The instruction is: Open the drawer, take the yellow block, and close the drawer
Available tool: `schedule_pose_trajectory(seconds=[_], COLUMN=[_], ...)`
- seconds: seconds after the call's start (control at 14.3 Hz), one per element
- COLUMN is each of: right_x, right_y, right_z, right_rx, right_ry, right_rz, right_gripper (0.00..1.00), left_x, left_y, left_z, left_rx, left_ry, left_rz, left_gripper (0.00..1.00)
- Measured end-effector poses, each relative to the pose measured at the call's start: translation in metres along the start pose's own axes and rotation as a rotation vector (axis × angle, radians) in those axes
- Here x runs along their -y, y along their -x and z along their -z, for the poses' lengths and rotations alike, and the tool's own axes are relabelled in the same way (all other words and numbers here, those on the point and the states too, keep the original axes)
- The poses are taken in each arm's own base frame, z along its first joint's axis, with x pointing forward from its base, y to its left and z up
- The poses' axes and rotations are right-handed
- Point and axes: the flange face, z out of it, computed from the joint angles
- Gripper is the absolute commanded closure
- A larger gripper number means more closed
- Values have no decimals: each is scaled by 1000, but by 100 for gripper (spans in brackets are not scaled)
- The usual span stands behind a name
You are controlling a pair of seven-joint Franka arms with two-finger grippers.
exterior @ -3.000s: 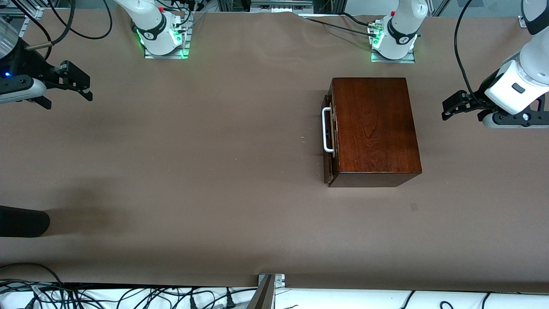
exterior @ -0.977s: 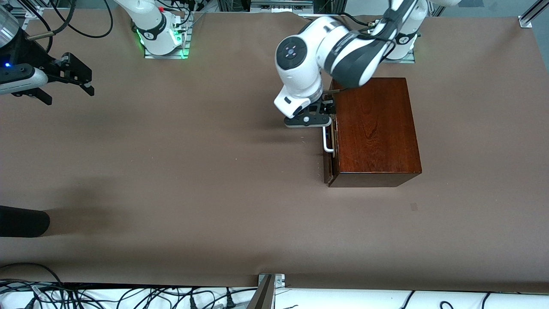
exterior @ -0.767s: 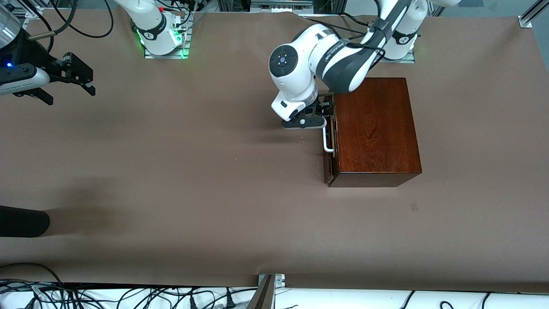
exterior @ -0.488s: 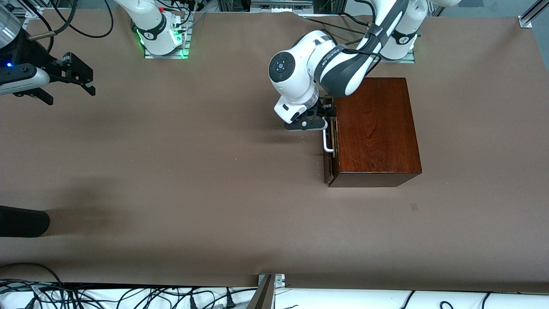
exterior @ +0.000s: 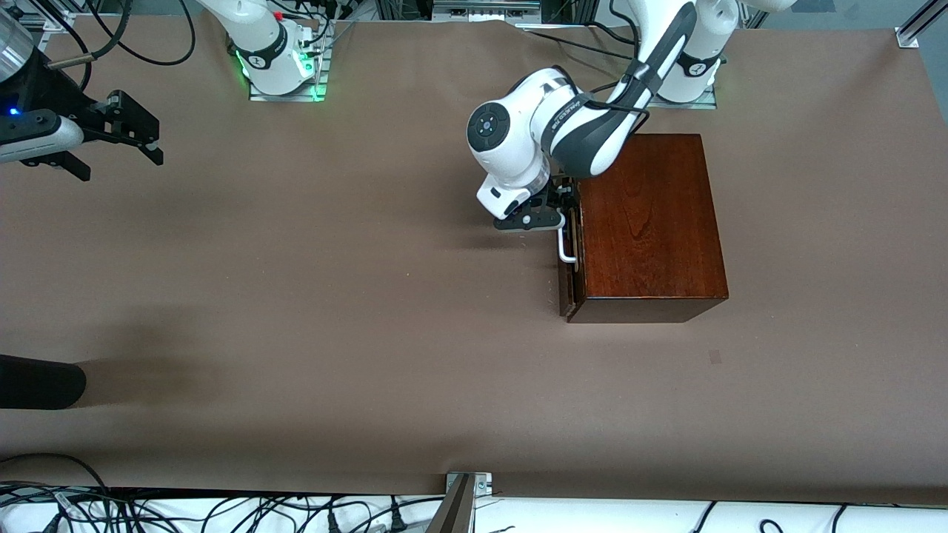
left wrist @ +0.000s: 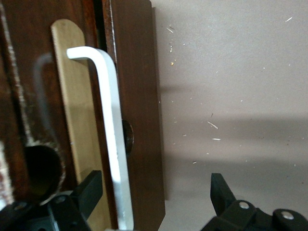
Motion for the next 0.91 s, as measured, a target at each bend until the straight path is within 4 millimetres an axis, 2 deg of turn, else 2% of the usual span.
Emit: schedule_pose_trajectory(seconds=[0.42,0.63,0.91], right_x=[-1,-4,-1], right_y=[-1,-3,-14], right_z=[-1,-5,-21], right_rx=[-2,1,6], right_ry=[0,0,-4], right_rz=[-2,-7,2], right_gripper=[0,0,0], left_x=[-21,-42,-79], left_y=[-3,3,9], left_z=[-15,-5,19], left_rx=[-35,-92,-98], left_ry=[51,121,231], left_rz=[28,31,44], left_gripper=[0,0,0])
